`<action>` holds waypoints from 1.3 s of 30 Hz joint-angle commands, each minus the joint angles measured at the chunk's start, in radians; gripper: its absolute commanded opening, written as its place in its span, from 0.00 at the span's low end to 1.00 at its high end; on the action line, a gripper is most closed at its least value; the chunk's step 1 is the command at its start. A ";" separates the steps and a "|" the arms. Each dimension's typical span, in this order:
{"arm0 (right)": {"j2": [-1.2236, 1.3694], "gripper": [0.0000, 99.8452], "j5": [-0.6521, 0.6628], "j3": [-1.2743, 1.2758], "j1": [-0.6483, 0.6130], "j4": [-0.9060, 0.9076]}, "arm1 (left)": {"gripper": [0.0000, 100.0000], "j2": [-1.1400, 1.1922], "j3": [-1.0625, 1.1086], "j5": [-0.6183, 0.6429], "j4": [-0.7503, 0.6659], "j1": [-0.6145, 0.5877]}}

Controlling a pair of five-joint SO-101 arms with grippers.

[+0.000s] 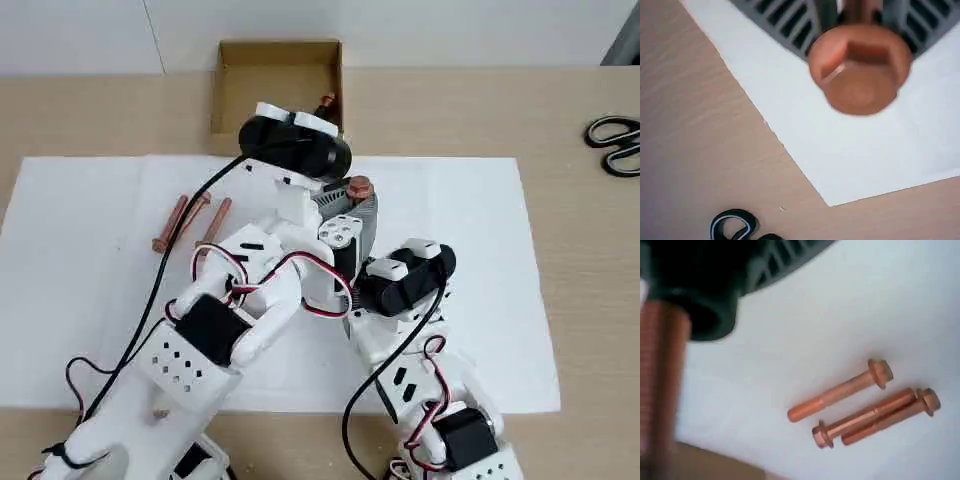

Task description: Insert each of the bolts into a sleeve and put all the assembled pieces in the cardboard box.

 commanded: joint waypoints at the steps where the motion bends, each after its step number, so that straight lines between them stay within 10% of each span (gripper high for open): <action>1: -0.018 0.00 -0.011 -0.015 0.007 -0.005 | 0.00 -0.035 -0.004 0.006 0.015 -0.017; 31: -0.019 0.00 -0.011 -0.017 0.007 -0.005 | 0.01 -0.041 0.166 0.006 0.118 0.061; 39: -0.019 0.00 -0.009 -0.015 0.008 -0.005 | 0.35 -0.043 -0.054 0.005 0.416 0.006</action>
